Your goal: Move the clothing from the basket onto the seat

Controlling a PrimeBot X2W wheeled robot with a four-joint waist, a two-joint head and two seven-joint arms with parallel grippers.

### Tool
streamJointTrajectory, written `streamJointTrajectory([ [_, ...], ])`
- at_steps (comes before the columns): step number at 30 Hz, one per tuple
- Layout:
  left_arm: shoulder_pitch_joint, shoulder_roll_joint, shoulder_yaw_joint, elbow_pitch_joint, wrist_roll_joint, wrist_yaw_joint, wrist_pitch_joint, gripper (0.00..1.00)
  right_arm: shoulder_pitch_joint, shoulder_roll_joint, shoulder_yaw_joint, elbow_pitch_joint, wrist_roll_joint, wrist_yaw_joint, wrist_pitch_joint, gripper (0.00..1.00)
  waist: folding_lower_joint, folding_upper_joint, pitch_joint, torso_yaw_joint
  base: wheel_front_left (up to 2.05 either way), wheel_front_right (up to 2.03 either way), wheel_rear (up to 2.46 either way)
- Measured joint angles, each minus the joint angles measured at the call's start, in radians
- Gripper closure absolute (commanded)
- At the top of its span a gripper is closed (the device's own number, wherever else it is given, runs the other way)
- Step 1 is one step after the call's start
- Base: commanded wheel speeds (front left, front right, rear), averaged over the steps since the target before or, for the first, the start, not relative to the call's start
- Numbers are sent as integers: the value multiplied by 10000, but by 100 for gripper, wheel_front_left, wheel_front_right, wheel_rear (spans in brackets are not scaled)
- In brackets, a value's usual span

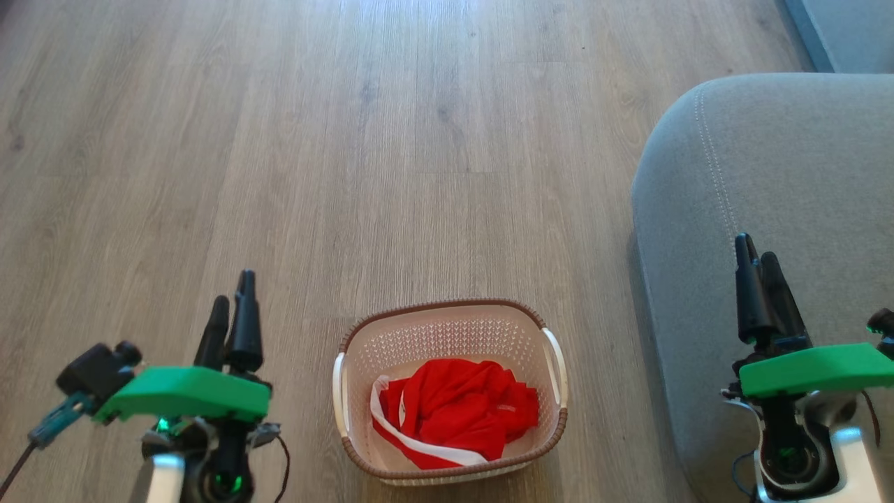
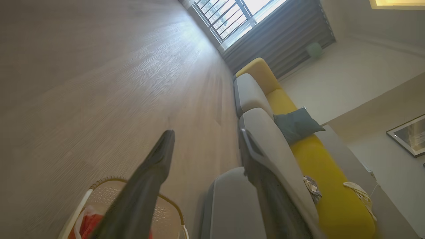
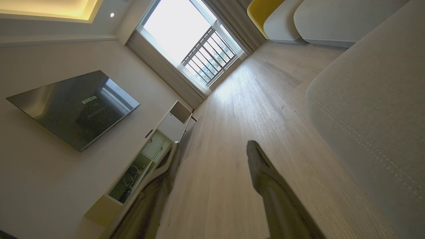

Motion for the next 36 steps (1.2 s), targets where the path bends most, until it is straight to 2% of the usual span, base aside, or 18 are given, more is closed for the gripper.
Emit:
streamJointTrajectory([
  [5, -136, 6, -562, -247, 1011, 399, -165, 0, -1, 0, 92, -188, -646, 0, -142, 0, 0, 0, 10, 49, 0, 0, 0],
  [11, -315, 12, -913, -677, 2054, 1156, -349, 0, -7, -2, 286, -376, -1423, 0, -293, 0, 0, 0, 35, 109, 0, 0, 0],
  [16, -482, 40, -1356, -1022, 3313, 2002, -483, 0, -29, -4, 332, -619, -2077, 0, -418, 0, 0, 0, 63, 146, 0, 0, 0],
  [19, -602, 303, -1973, -1114, 3994, 2589, -537, 0, -98, -4, 393, -709, -2487, 0, -525, 0, 0, 0, 71, 163, 0, 0, 0],
  [27, -1096, 1195, -3963, -1151, 5200, 4433, -790, 0, -207, -8, 640, -909, -3555, 0, -773, 0, 0, 0, 81, 148, 0, 0, 0],
  [28, -1203, 1290, -4230, -1149, 5325, 4694, -794, 0, -208, -8, 663, -913, -3664, 0, -794, 0, 0, 0, 79, 145, 0, 0, 0],
  [29, -1386, 1467, -4727, -1141, 5561, 5175, -880, 0, -207, -10, 700, -915, -3862, 0, -848, 0, 0, 0, 74, 141, 0, 0, 0],
  [30, -1442, 1519, -4907, -1141, 5613, 5411, -911, 0, -207, -8, 704, -922, -3935, 0, -872, 0, 0, 0, 73, 140, 0, 0, 0],
  [34, -1598, 1643, -5453, -1141, 5662, 5948, -1049, 0, -207, -12, 796, -915, -4416, 0, -1012, 0, 0, 0, 74, 148, 0, 0, 0],
  [36, -1603, 1632, -5542, -1164, 5659, 5992, -1089, 0, -207, -12, 874, -892, -4642, 0, -1026, 0, 0, 0, 76, 160, 0, 0, 0],
])
